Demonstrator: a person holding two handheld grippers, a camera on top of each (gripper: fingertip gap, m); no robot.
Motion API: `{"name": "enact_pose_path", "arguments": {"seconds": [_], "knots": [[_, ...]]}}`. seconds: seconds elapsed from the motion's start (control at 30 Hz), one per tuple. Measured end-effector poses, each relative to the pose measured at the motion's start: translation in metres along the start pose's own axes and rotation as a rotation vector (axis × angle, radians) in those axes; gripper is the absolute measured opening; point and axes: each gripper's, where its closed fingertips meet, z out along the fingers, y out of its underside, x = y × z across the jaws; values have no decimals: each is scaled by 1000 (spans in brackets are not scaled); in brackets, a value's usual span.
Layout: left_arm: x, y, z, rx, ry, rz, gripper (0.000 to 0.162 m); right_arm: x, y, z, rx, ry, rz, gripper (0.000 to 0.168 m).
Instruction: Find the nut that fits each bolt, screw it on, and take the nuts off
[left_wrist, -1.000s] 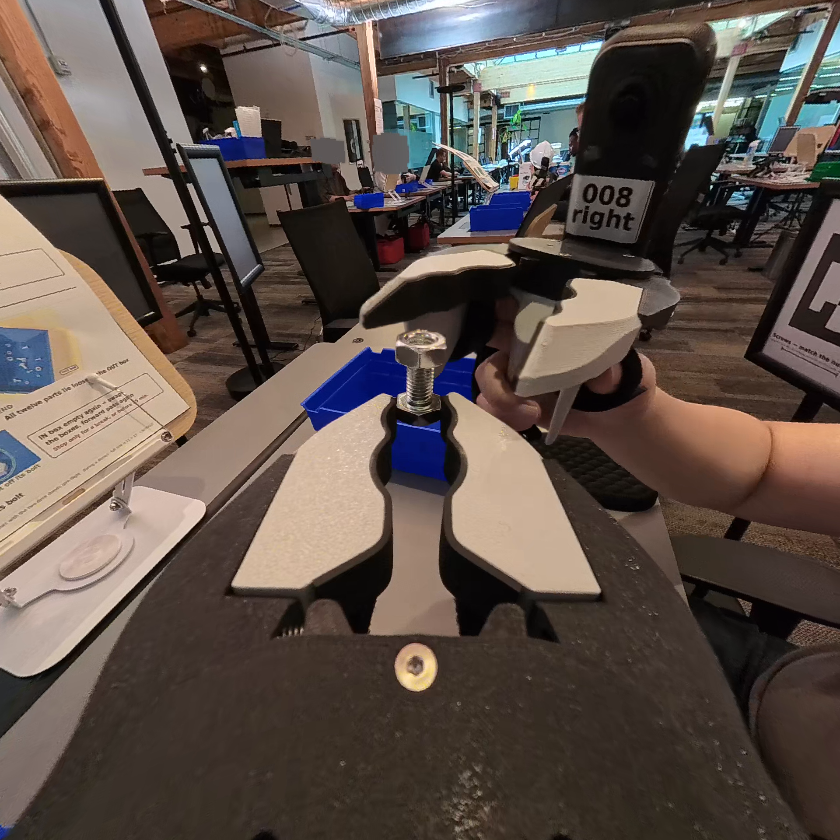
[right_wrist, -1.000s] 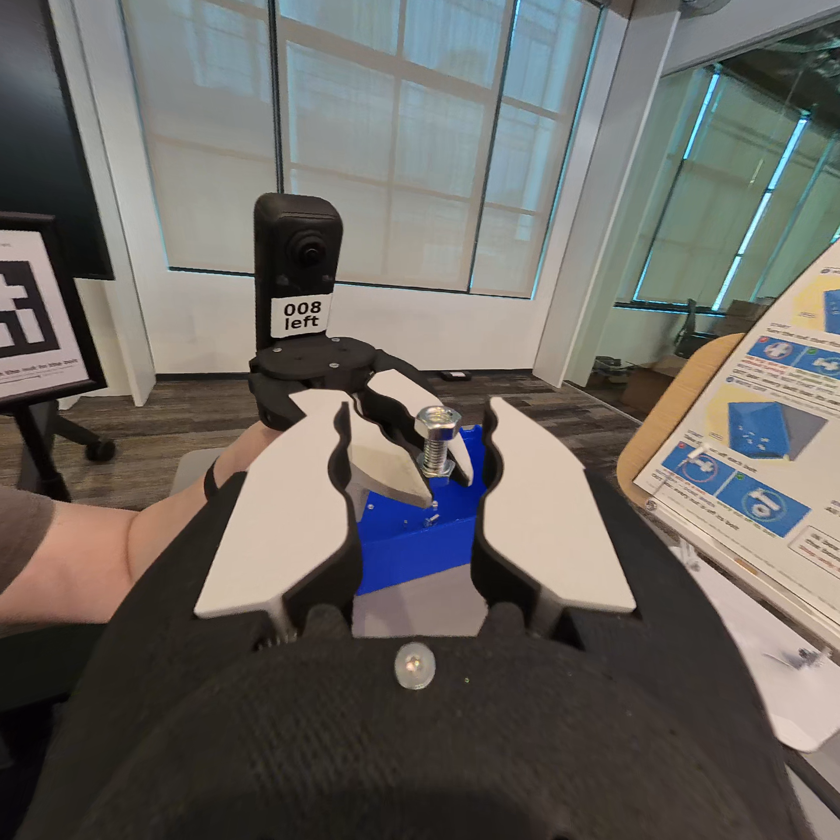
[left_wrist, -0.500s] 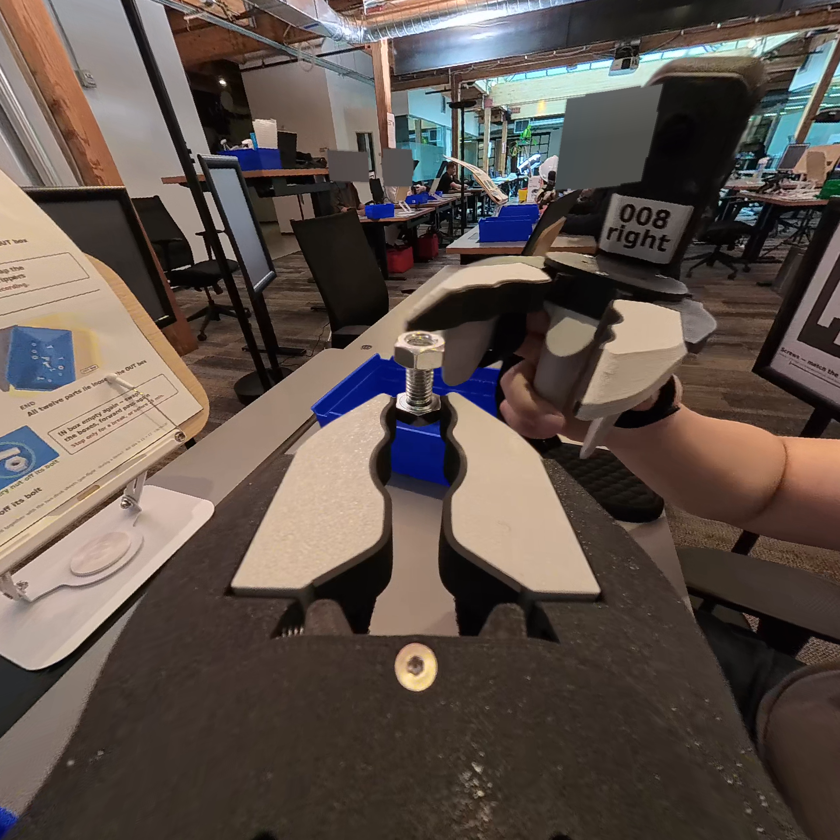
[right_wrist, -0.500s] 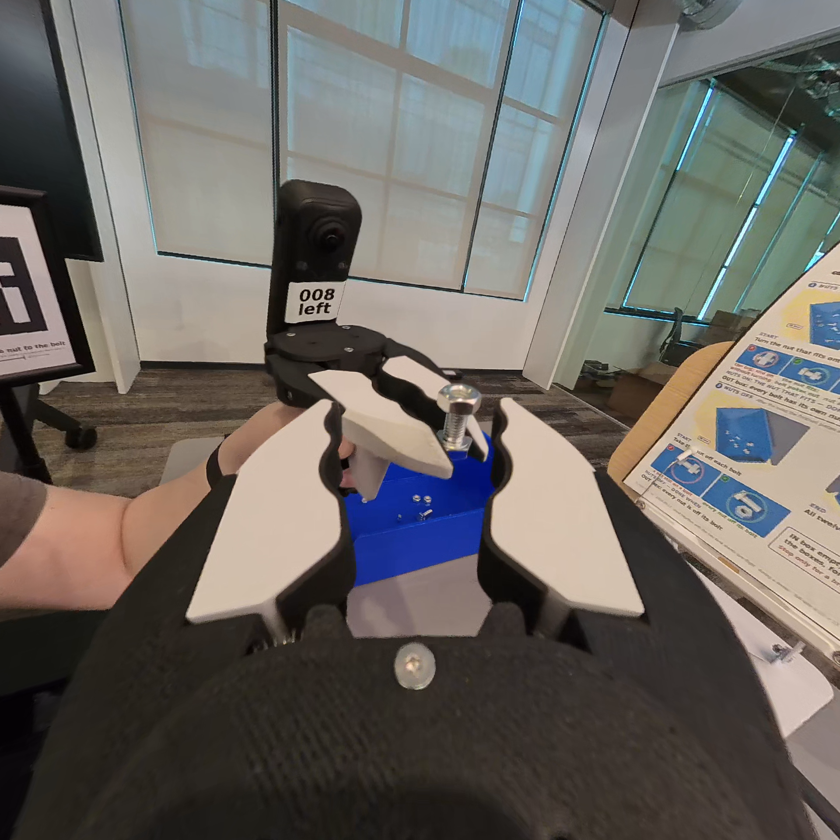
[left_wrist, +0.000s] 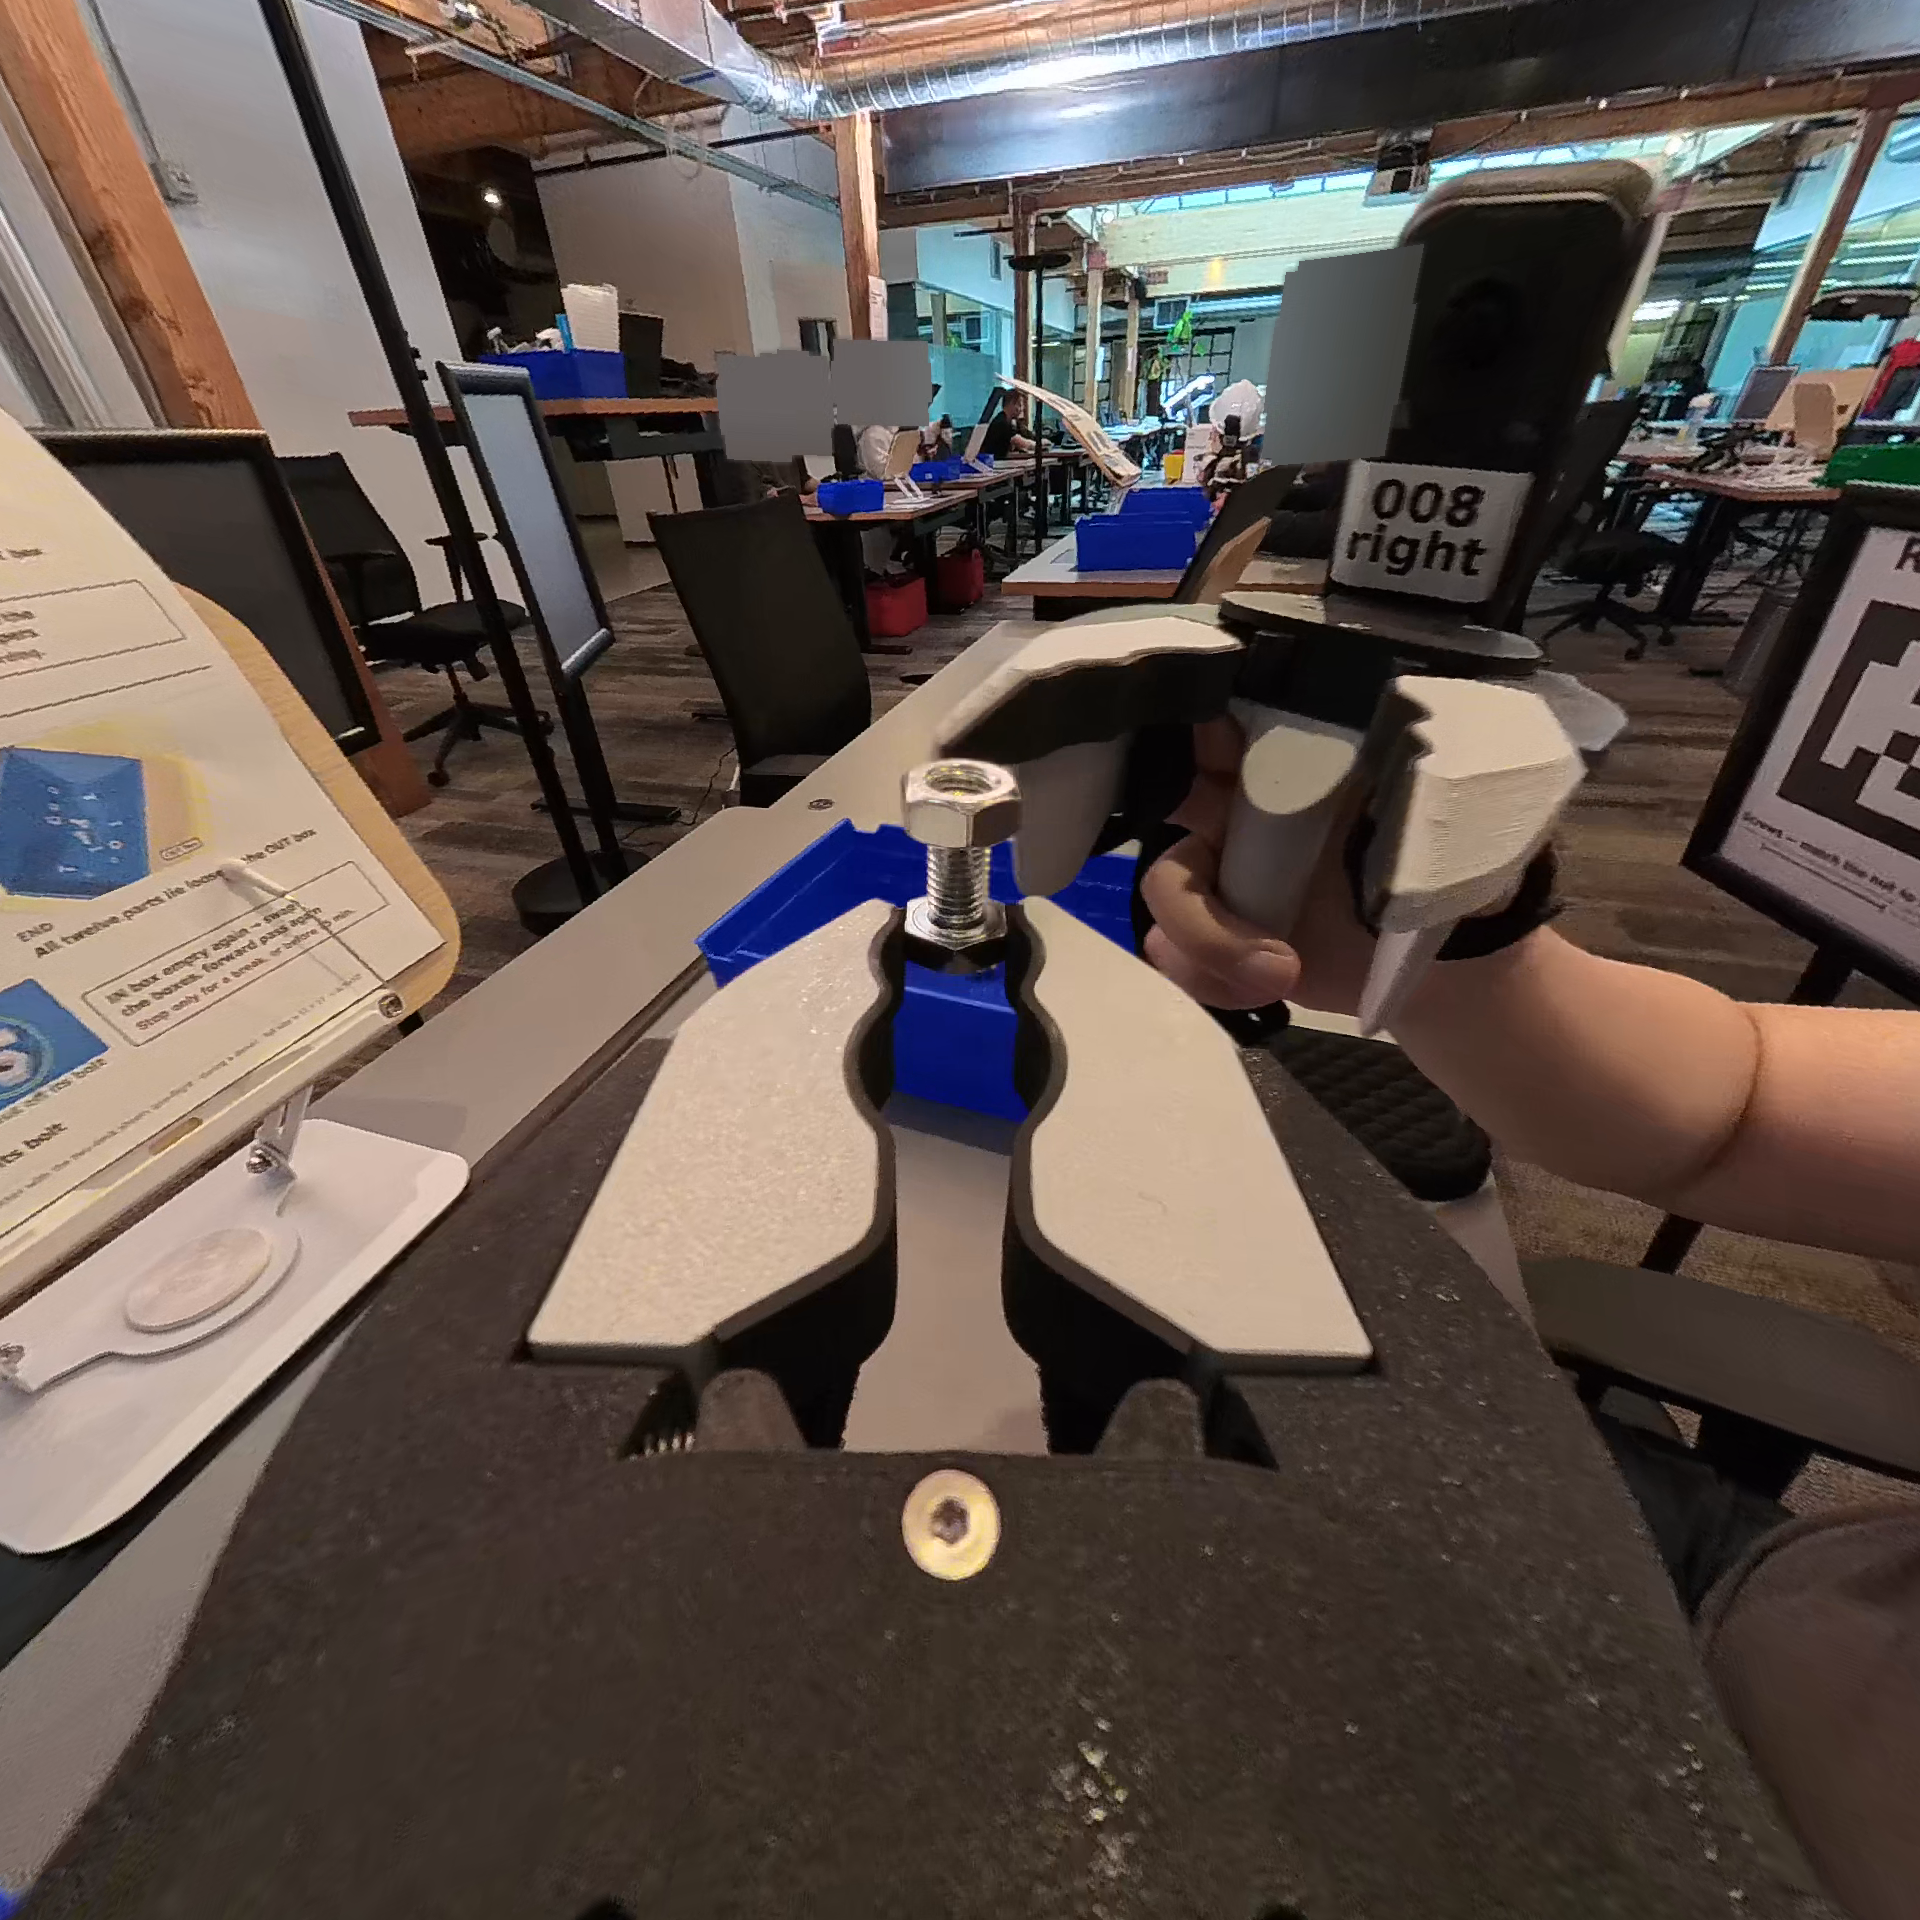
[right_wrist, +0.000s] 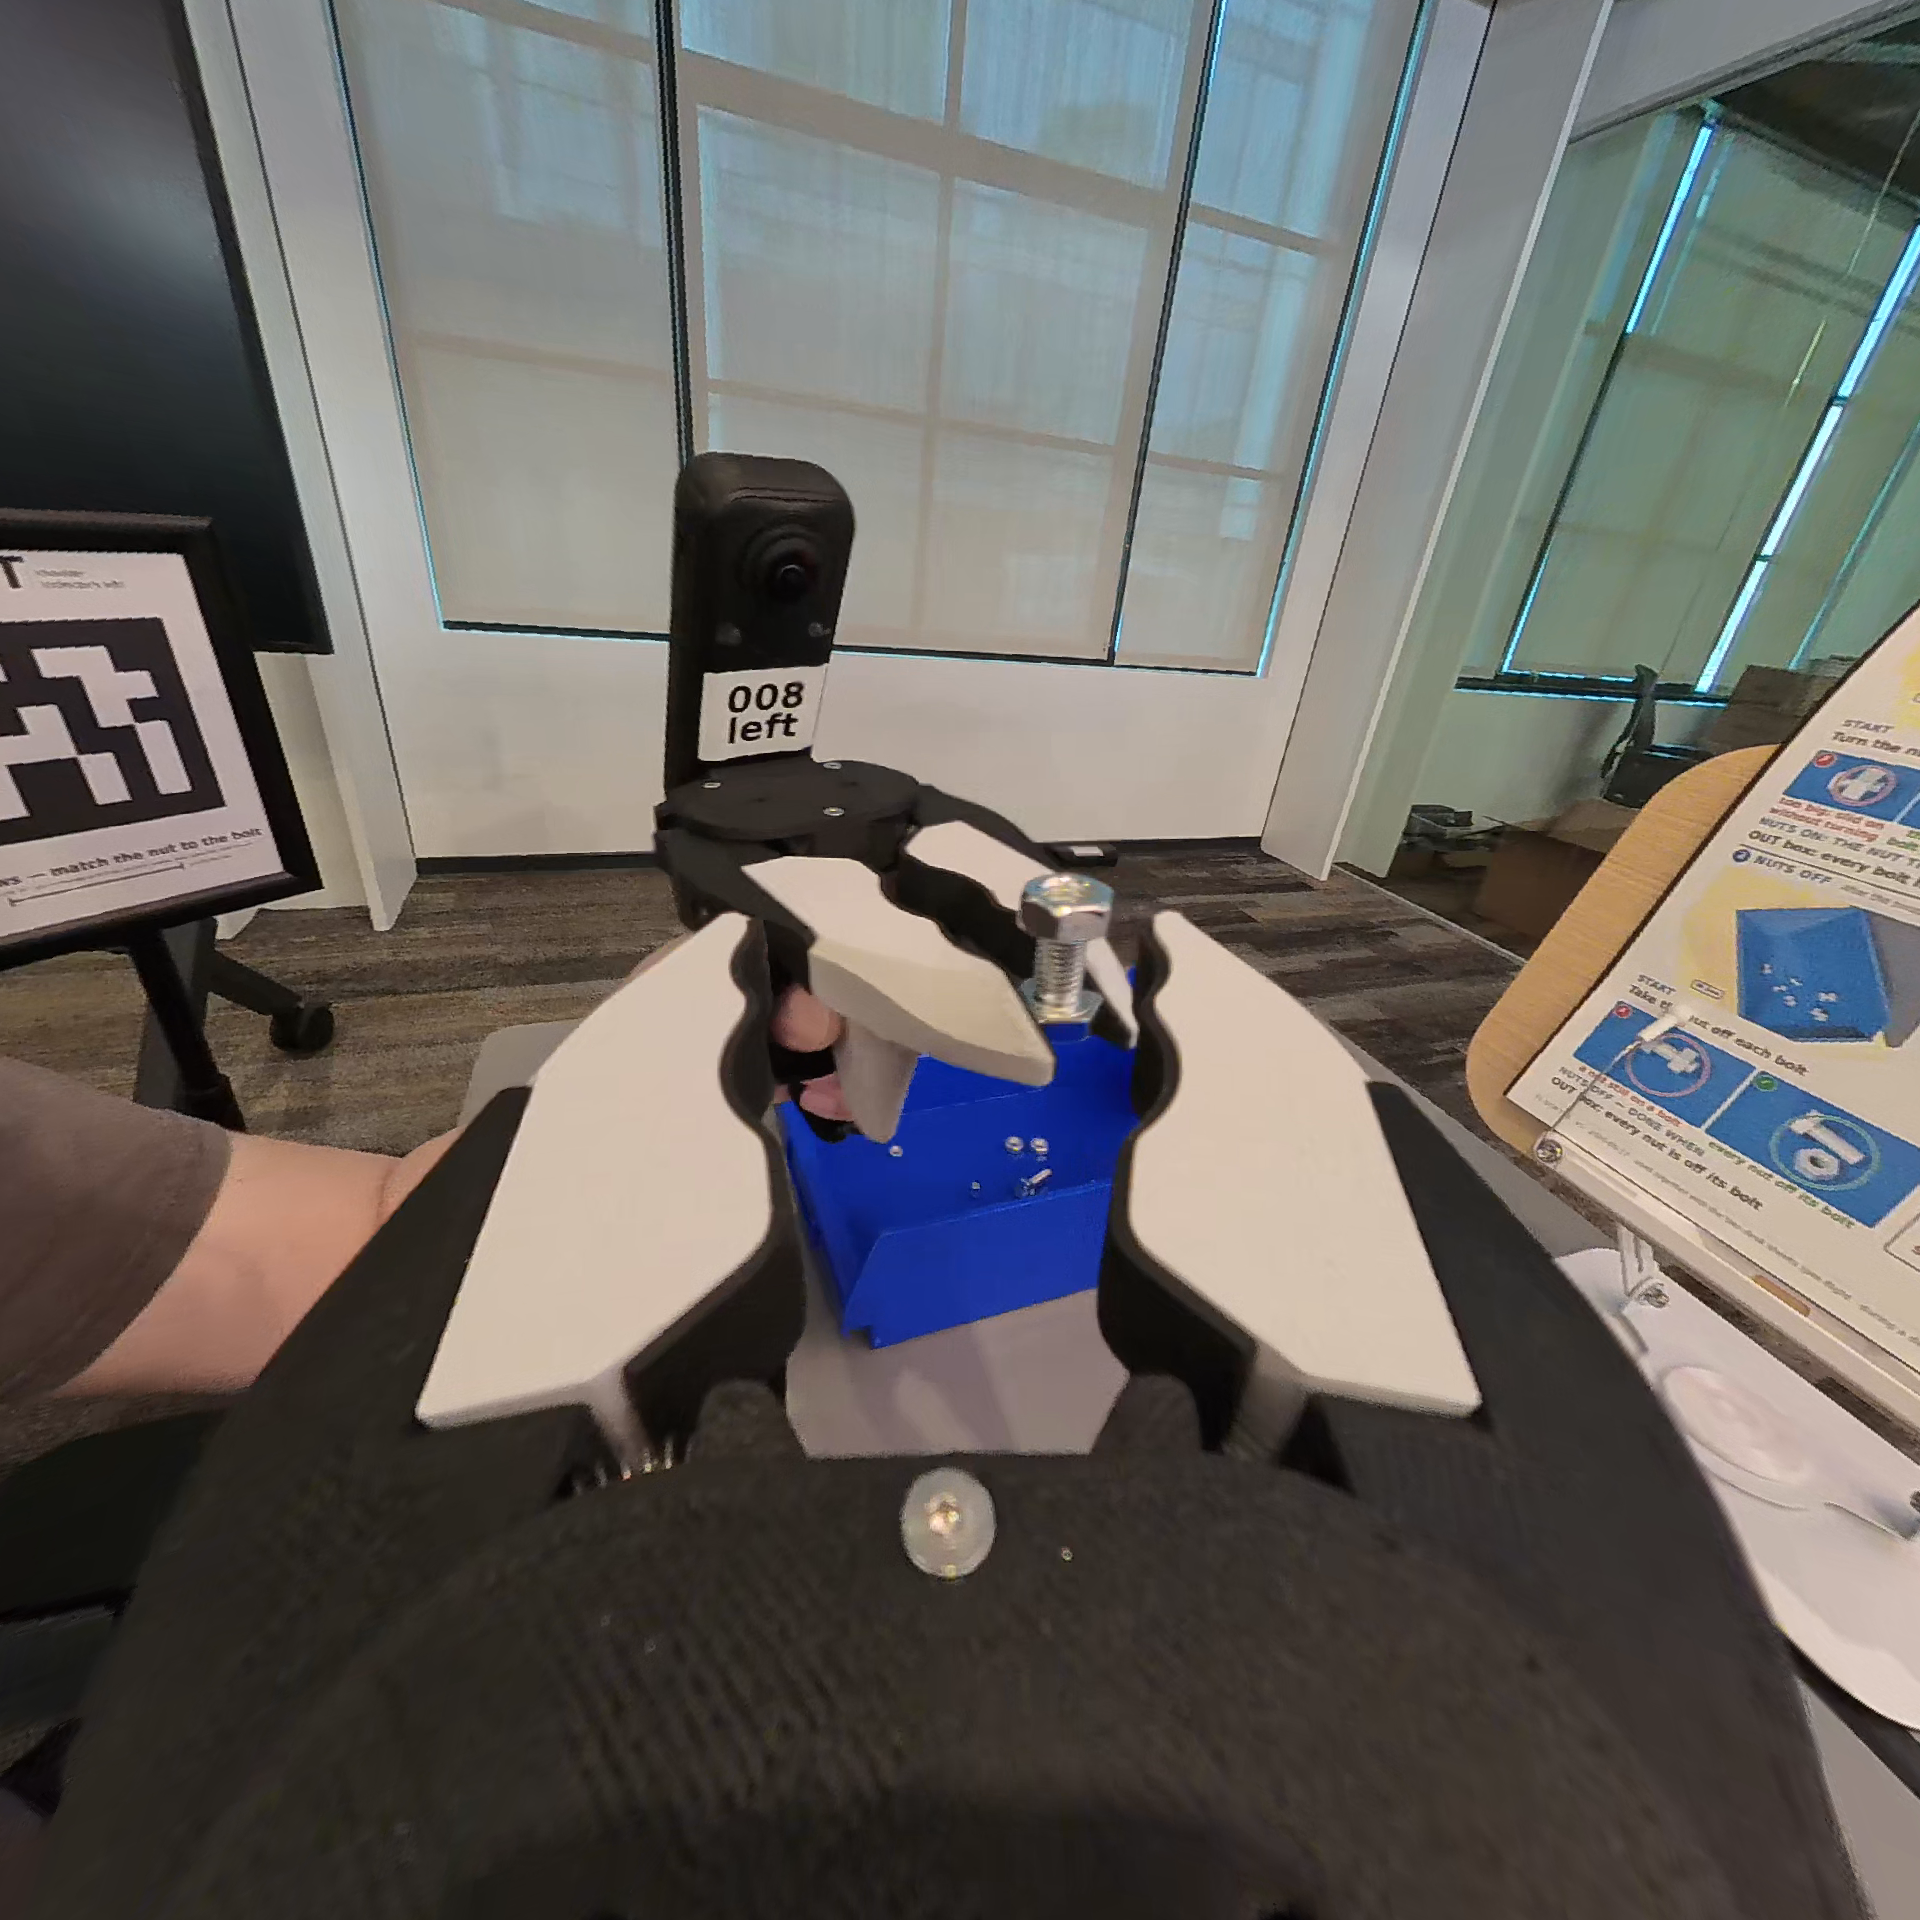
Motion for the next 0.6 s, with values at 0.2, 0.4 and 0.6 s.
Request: {"name": "enact_pose_path", "arguments": {"seconds": [0.2,0.4,0.6], "knots": [[9,1,3,3,64,-30,17,-2,1,9,4,-71,69,75],[-9,3,-1,-2,-24,-12,18,-9,-3,-2,18,-124,117,69],[6,4,4,-4,64,-23,18,4,-3,0,25,-106,152,71]]}}
